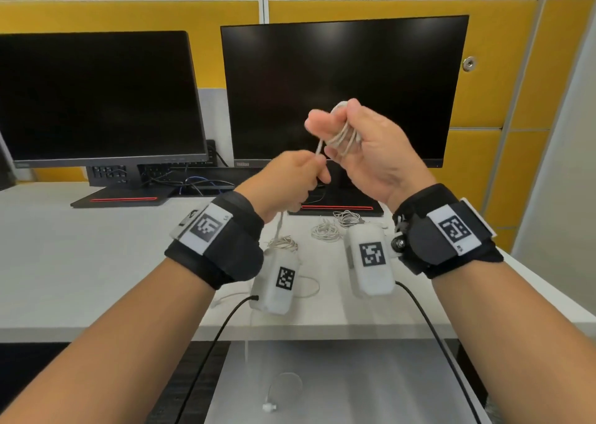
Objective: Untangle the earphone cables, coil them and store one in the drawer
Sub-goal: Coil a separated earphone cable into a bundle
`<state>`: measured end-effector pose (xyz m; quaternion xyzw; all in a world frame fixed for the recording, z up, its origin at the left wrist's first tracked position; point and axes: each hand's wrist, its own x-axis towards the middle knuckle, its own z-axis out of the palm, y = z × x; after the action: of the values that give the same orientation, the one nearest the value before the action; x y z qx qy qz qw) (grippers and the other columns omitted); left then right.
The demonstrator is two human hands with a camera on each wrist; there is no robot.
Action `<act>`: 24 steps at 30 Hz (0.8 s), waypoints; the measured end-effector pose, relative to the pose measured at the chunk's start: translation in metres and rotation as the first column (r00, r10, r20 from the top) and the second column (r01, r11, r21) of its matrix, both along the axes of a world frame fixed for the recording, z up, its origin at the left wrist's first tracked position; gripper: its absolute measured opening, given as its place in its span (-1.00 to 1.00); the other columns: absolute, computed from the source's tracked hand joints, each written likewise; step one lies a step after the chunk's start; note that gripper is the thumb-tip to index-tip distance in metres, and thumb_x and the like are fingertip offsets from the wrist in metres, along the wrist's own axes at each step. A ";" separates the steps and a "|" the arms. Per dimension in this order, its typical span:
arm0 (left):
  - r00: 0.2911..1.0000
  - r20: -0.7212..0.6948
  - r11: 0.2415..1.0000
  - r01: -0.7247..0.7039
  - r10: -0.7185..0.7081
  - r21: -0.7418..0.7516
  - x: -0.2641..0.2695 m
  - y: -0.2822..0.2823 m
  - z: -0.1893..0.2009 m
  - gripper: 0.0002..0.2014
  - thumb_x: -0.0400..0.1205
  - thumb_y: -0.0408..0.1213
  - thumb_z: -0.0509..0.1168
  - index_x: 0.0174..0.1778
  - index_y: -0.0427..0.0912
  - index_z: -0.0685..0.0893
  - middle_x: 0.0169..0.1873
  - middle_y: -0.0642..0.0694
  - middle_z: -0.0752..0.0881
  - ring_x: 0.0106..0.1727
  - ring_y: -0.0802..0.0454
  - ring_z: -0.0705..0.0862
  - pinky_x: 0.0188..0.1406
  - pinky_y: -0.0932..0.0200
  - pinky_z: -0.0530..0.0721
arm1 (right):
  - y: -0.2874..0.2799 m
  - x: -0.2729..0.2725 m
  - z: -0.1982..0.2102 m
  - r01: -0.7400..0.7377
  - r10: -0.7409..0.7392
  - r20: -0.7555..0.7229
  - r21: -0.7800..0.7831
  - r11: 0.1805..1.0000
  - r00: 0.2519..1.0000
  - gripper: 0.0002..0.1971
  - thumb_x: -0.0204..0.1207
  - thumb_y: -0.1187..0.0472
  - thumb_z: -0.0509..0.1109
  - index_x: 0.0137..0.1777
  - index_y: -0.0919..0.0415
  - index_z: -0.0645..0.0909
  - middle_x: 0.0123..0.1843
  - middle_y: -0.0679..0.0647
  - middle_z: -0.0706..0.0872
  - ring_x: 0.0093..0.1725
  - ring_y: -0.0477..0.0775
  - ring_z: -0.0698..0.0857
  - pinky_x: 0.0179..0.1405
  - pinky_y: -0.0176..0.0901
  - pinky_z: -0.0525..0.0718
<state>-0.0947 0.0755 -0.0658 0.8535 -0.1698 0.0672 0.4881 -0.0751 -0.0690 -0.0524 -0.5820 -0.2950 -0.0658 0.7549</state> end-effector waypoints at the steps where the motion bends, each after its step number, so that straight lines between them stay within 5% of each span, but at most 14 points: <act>1: 0.998 -0.039 0.998 0.053 -0.052 0.039 -0.003 -0.003 -0.001 -0.67 0.80 -0.12 0.02 -0.14 -0.15 0.61 -0.48 0.02 0.35 -0.50 0.11 0.27 -0.49 0.22 0.27 | 0.000 0.004 0.001 0.079 -0.077 0.046 -0.059 0.995 0.996 -0.74 0.79 0.10 0.10 -0.04 0.10 0.58 0.05 -0.02 0.84 0.21 -0.07 0.76 0.28 -0.02 0.52; 3: 0.991 -0.029 0.992 0.129 -0.129 0.000 -0.008 -0.004 0.001 -0.70 0.79 -0.16 0.04 -0.10 -0.18 0.61 -0.50 0.03 0.33 -0.52 0.12 0.25 -0.52 0.24 0.26 | 0.001 0.009 -0.001 0.233 -0.203 0.143 -0.243 0.942 0.969 -0.76 0.77 0.13 0.14 -0.04 0.12 0.61 -0.03 -0.10 0.82 0.23 -0.09 0.72 0.35 -0.03 0.49; 6: 0.994 0.094 0.979 0.075 -0.057 -0.192 -0.007 0.001 0.016 -0.76 0.77 -0.21 0.07 -0.16 -0.14 0.56 -0.45 -0.02 0.42 -0.51 0.13 0.32 -0.56 0.30 0.30 | 0.005 0.005 -0.007 0.234 -0.191 0.137 -0.482 0.844 0.972 -0.60 0.79 0.03 0.05 -0.12 0.17 0.63 -0.39 -0.06 0.67 -0.15 -0.09 0.71 0.22 -0.02 0.52; 10: 0.974 0.200 0.984 -0.079 0.111 -0.160 0.011 0.011 0.019 -0.71 0.79 -0.09 0.06 -0.18 -0.08 0.56 -0.45 0.05 0.41 -0.48 0.13 0.36 -0.49 0.23 0.37 | 0.008 -0.005 -0.007 0.091 -0.086 0.033 -0.455 0.886 0.996 -0.58 0.78 -0.02 0.07 -0.19 0.20 0.56 -0.53 0.07 0.40 -0.45 -0.02 0.53 -0.01 -0.09 0.60; 12: 0.969 0.209 0.987 -0.111 0.134 -0.118 0.017 0.009 0.010 -0.68 0.78 -0.09 0.08 -0.26 -0.06 0.54 -0.48 0.07 0.43 -0.51 0.17 0.38 -0.49 0.25 0.35 | 0.008 -0.007 -0.005 0.018 -0.017 0.005 -0.240 0.971 1.000 -0.62 0.79 0.09 0.07 -0.20 0.19 0.54 -0.53 0.05 0.49 -0.40 0.00 0.56 -0.10 -0.11 0.62; 14: 0.984 0.161 0.995 -0.090 0.082 0.039 0.014 0.004 0.002 -0.66 0.79 -0.07 0.06 -0.22 -0.10 0.60 -0.45 0.06 0.47 -0.51 0.16 0.41 -0.49 0.26 0.38 | 0.008 -0.003 -0.002 -0.014 0.014 0.013 -0.040 0.999 1.000 -0.66 0.80 0.13 0.04 -0.11 0.17 0.58 -0.33 0.02 0.75 -0.15 0.03 0.74 -0.01 -0.06 0.58; 17: 0.998 0.026 0.956 0.054 -0.064 0.288 0.000 -0.003 -0.005 -0.62 0.79 -0.06 0.03 -0.10 -0.10 0.70 -0.42 0.01 0.45 -0.47 0.09 0.39 -0.47 0.25 0.42 | 0.006 0.009 0.000 0.227 -0.211 0.130 -0.127 0.966 0.969 -0.74 0.77 0.12 0.13 0.01 0.10 0.66 0.10 0.01 0.83 0.20 -0.06 0.76 0.24 -0.07 0.54; 20: 0.990 0.089 0.993 0.102 -0.108 0.065 -0.007 -0.006 0.004 -0.63 0.78 -0.09 0.07 -0.23 -0.12 0.66 -0.55 0.08 0.45 -0.54 0.15 0.39 -0.50 0.30 0.37 | 0.005 0.012 -0.006 0.386 -0.319 0.238 -0.340 0.858 0.917 -0.69 0.77 0.12 0.14 -0.13 0.06 0.66 -0.15 -0.08 0.79 -0.08 -0.22 0.75 0.15 -0.14 0.60; 22: 0.982 0.188 0.994 0.030 -0.010 -0.106 -0.002 -0.002 0.014 -0.66 0.78 -0.12 0.08 -0.28 -0.11 0.57 -0.58 0.15 0.47 -0.54 0.21 0.42 -0.50 0.29 0.40 | 0.006 0.007 -0.009 0.310 -0.264 0.167 -0.423 0.851 0.950 -0.60 0.80 0.03 0.04 -0.18 0.10 0.60 -0.41 -0.08 0.65 -0.34 -0.23 0.68 0.06 -0.17 0.56; 24: 0.971 0.230 0.992 -0.038 0.065 -0.119 0.005 0.002 0.019 -0.69 0.78 -0.10 0.06 -0.22 -0.11 0.54 -0.49 0.10 0.46 -0.46 0.15 0.40 -0.43 0.21 0.41 | 0.005 -0.001 -0.010 0.187 -0.168 0.082 -0.424 0.886 0.982 -0.55 0.80 -0.04 -0.02 -0.18 0.16 0.55 -0.52 -0.02 0.50 -0.42 -0.11 0.62 0.10 -0.11 0.58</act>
<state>-0.0893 0.0780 -0.0468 0.8147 -0.1997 0.1894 0.5104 -0.0764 -0.0638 -0.0620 -0.7571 -0.2642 -0.0804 0.5921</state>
